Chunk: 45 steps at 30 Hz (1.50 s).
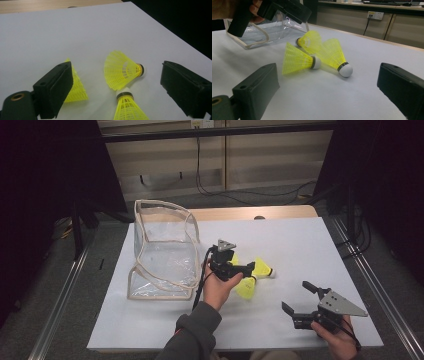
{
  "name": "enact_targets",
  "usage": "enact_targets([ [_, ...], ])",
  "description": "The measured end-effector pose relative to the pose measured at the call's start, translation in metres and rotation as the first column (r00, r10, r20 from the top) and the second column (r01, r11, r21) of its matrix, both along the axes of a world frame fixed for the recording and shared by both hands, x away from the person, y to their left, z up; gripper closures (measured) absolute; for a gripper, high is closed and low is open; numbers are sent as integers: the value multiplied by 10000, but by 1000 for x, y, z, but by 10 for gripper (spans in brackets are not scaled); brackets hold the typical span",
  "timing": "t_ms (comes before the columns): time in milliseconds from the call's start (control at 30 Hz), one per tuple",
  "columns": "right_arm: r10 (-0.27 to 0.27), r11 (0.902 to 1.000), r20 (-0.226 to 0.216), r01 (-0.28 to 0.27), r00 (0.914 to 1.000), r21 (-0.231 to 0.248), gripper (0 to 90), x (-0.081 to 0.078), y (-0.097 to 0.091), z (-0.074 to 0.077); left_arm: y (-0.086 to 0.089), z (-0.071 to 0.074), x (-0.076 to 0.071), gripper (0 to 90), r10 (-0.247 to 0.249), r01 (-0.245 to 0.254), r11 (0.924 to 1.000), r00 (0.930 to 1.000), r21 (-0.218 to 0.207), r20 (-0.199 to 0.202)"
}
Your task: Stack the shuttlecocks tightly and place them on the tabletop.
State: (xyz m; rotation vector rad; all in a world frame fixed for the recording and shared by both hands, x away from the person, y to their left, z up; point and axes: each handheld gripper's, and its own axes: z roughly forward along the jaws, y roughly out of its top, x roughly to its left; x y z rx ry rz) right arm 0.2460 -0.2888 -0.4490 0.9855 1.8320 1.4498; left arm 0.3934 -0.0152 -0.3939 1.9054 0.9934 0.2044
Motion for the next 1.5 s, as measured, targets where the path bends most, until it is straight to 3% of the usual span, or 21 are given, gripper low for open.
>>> enact_targets([
  [733,28,10000,-5,-28,10000,-59,30,0,-1,0,9,-4,-18,57,-714,713,9971,9974,-249,-27],
  [1067,11,10000,-57,-11,10000,-68,29,3,-1,-1,12,-4,-33,54,-1364,1366,9900,9906,-343,81],
  [1500,171,9998,-188,-171,9997,28,29,9,2,0,17,-7,-41,52,-1644,1646,9858,9864,-325,83],
])
